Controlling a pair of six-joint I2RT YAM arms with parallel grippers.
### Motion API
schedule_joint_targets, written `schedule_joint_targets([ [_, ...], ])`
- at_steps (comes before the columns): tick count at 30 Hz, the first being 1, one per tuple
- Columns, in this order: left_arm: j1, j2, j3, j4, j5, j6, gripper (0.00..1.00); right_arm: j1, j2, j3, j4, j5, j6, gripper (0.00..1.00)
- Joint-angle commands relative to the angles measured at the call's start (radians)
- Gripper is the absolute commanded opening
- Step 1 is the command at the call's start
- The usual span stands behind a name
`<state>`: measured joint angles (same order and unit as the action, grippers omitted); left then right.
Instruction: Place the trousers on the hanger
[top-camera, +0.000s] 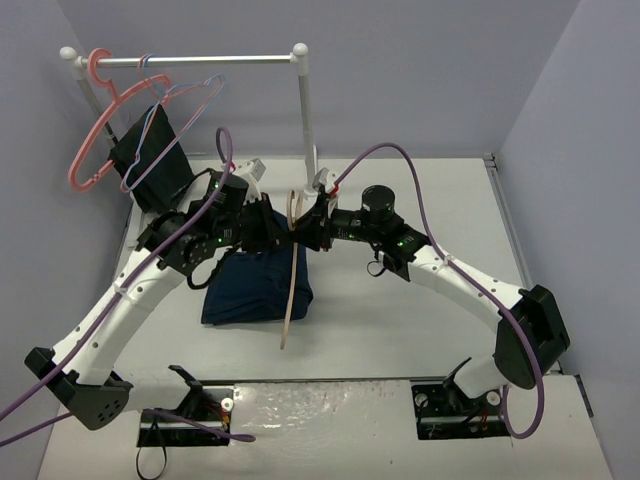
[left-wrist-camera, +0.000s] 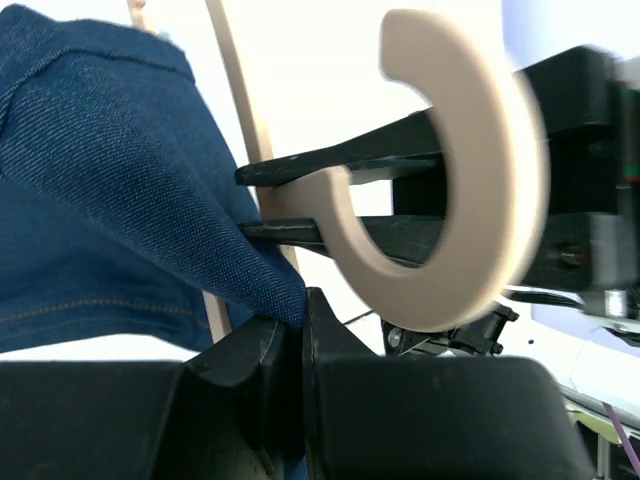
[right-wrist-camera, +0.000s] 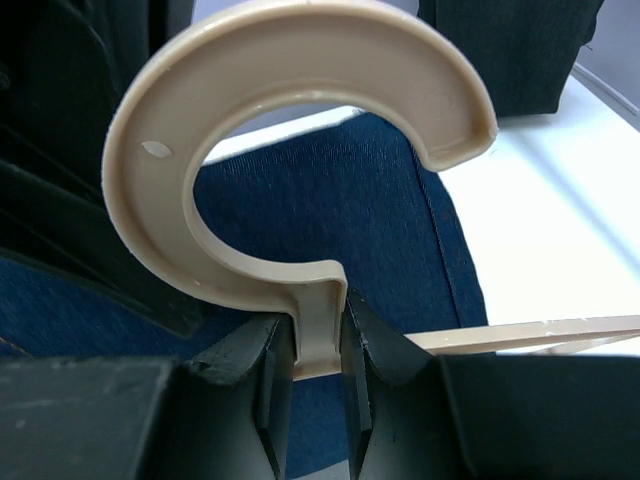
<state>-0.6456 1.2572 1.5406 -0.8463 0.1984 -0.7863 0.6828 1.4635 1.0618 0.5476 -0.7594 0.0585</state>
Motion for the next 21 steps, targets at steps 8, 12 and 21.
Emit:
schedule_joint_targets([
  [8,0.006,0.043,0.321,-0.066,0.055,0.100,0.00,-0.019,-0.031,-0.040,0.115,-0.069,0.034,0.00],
  [12,0.007,0.057,0.359,-0.086,0.049,0.115,0.00,-0.019,-0.031,-0.050,0.124,-0.074,0.043,0.00],
  [21,0.056,0.053,0.393,-0.165,-0.011,0.171,0.00,-0.042,-0.082,-0.048,0.044,-0.074,0.004,0.00],
])
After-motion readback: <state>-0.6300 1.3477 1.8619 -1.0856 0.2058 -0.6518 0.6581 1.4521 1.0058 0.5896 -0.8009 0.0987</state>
